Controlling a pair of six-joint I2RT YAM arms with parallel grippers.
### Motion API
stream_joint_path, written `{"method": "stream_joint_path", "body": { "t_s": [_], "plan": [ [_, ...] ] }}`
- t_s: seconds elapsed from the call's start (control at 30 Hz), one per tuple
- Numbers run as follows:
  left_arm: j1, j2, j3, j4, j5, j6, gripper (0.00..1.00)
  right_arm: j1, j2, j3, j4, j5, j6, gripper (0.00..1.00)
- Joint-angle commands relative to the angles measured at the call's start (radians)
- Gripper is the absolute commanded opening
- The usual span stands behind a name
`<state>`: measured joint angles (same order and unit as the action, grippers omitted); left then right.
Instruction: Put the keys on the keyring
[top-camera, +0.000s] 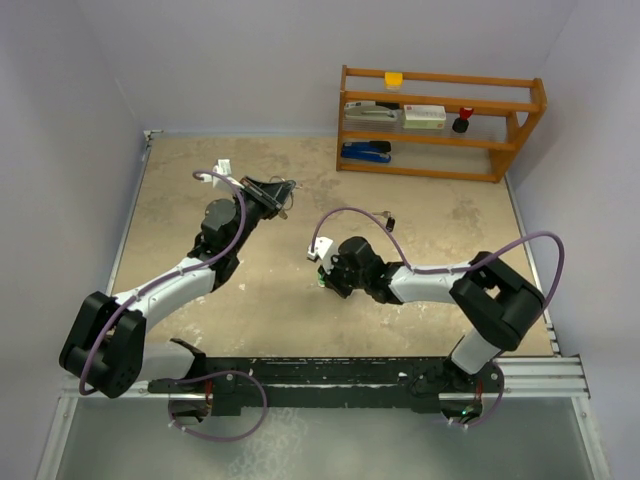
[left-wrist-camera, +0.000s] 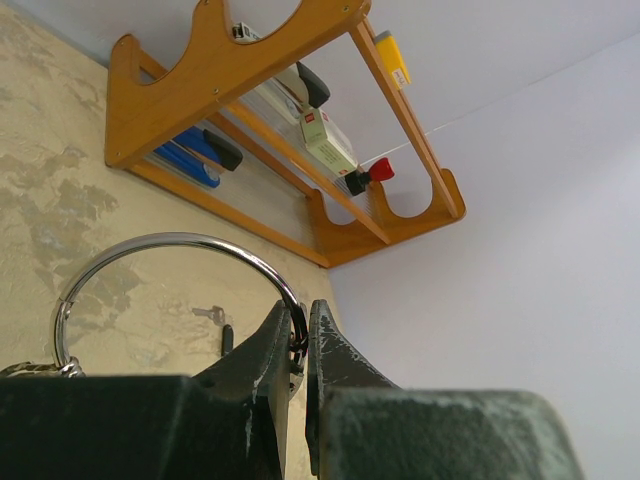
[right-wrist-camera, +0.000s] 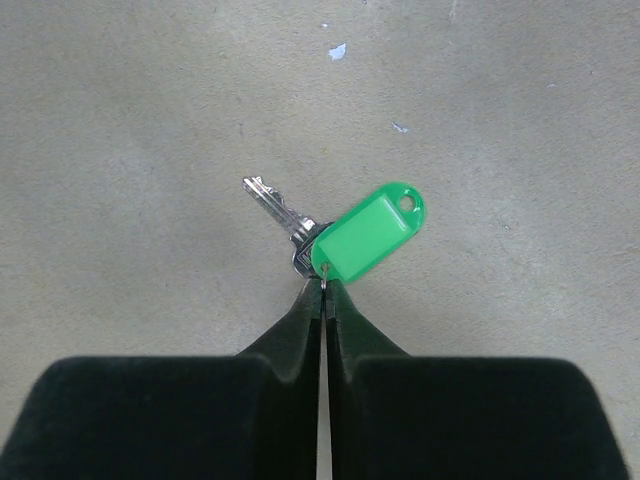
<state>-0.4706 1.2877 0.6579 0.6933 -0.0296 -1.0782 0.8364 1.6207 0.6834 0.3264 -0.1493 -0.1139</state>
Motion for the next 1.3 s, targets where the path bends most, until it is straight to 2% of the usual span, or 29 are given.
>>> {"method": "stream_joint_path", "body": {
  "t_s": [0.0, 0.2, 0.43, 0.67, 1.0, 1.27],
  "plan": [
    [0.010, -0.012, 0.002, 0.075, 0.013, 0.011, 0.00, -0.002, -0.019, 0.005, -0.006, -0.004, -0.006, 0.00],
    [0.012, -0.013, 0.002, 0.077, 0.014, 0.010, 0.00, -0.003, -0.083, -0.039, 0.059, 0.007, 0.048, 0.00],
    [0.013, -0.026, -0.002, 0.118, 0.040, 0.004, 0.00, -0.003, -0.216, -0.129, 0.232, 0.077, 0.089, 0.00],
    [0.013, -0.032, 0.015, 0.142, 0.095, 0.000, 0.00, -0.002, -0.299, -0.201, 0.415, 0.131, 0.064, 0.00],
    [0.000, 0.011, 0.044, 0.214, 0.189, -0.027, 0.00, -0.003, -0.316, -0.187, 0.602, 0.217, -0.001, 0.00],
    [-0.055, 0.020, 0.100, 0.140, 0.191, 0.039, 0.00, -0.002, -0.230, -0.047, 0.623, 0.290, -0.055, 0.00]
  ]
}}
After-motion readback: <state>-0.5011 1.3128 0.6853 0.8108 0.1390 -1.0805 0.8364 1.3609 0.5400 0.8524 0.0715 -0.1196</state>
